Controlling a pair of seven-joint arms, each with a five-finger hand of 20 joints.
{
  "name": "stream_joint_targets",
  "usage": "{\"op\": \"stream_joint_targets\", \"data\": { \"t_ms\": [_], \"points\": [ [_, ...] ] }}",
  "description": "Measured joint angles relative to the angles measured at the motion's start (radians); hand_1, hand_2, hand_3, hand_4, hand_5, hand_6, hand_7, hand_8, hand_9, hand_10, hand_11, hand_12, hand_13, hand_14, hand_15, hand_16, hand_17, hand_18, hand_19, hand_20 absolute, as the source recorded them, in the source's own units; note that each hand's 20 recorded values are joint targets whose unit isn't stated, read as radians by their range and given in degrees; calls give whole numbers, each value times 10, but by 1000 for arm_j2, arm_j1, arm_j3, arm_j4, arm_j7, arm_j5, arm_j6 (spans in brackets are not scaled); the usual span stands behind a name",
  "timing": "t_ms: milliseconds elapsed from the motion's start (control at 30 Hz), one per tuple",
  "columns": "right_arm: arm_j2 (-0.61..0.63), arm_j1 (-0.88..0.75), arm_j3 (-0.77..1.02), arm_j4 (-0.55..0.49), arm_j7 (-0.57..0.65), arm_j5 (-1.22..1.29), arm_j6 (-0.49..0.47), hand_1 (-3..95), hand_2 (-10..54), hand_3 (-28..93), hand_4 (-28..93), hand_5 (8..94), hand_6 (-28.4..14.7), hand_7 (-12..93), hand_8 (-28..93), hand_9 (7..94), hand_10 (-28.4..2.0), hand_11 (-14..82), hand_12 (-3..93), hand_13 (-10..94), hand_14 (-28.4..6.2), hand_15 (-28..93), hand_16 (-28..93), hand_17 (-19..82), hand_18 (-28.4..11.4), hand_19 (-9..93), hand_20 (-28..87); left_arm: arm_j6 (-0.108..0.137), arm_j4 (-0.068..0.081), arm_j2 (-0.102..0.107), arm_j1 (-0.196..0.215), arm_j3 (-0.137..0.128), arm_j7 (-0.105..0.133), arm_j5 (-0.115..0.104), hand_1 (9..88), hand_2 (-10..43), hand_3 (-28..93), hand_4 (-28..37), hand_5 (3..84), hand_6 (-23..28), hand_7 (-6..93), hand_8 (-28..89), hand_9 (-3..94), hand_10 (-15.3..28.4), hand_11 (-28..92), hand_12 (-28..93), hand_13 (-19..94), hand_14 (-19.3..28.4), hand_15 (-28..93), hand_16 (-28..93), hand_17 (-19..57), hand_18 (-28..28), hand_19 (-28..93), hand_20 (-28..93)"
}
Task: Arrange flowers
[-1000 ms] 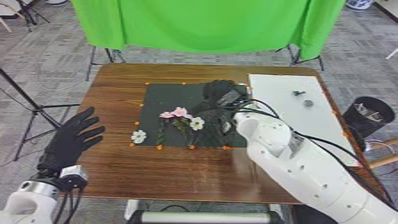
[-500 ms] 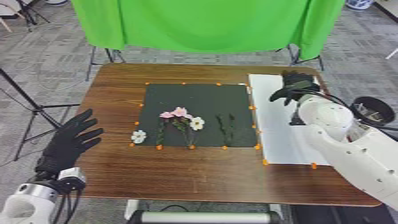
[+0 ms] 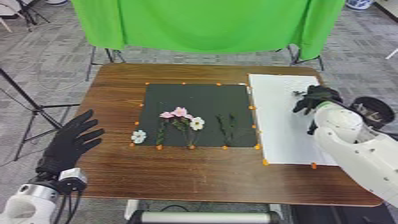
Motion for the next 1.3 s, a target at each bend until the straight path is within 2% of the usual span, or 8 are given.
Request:
{"op": "stream_joint_targets", "data": {
  "t_ms": [200,267,400,467,767,1000,1300],
  "points": [
    [2,18,-50,48,-9,2,62,270,-50,868,-278,481,-51,264,-145,599,-124,253,165,653,-73,665,195,308,-215,902,460,0,0,0,0,-1,0,0,257,-20,698,-238,244,23,211,-112,204,114,230,165,190,153,375,-2,-88,224,474,102],
    [3,24,-64,64,-23,1,105,316,-30,864,-279,568,-13,304,-129,689,-101,287,187,698,-66,650,220,334,-209,915,452,0,0,0,0,-1,0,0,256,-20,700,-239,244,23,212,-113,205,114,229,165,190,153,375,-2,-88,225,474,103],
    [12,32,-93,86,-54,-11,207,452,-39,817,-281,684,15,423,-57,830,-69,274,342,766,-48,654,247,383,-206,932,465,0,-1,-1,0,-1,0,0,257,-18,699,-240,244,24,212,-114,205,114,228,165,191,153,376,-2,-88,225,474,103],
    [15,32,-99,87,-60,-27,246,471,-50,821,-282,716,18,413,-49,854,-64,281,359,789,-40,651,257,399,-204,932,482,0,-1,-2,0,-1,0,0,257,-18,700,-240,244,24,211,-114,204,114,229,165,190,153,377,-2,-88,225,475,103],
    [14,13,-77,48,-97,-87,269,481,-71,828,-283,752,20,379,-35,884,-57,277,367,816,-32,644,271,429,-205,932,511,0,-1,-2,0,-1,-1,1,256,-17,701,-239,243,23,211,-113,205,115,230,166,190,153,376,-2,-88,225,475,103],
    [1,-29,-24,-71,-177,-129,274,479,-74,832,-283,757,19,369,-28,884,-58,275,370,816,-32,644,277,430,-205,932,516,-1,-1,-2,-1,-1,-4,1,256,-17,701,-239,244,23,212,-113,205,114,231,165,190,153,377,-2,-89,225,474,102],
    [-128,37,-129,-130,-327,-239,263,474,-75,834,-283,756,21,367,-26,884,-59,269,370,815,-32,644,281,430,-203,932,519,-11,2,-3,-21,6,-21,6,256,-17,701,-240,243,22,212,-113,205,114,229,164,190,153,376,-2,-88,225,474,103]
  ]
}}
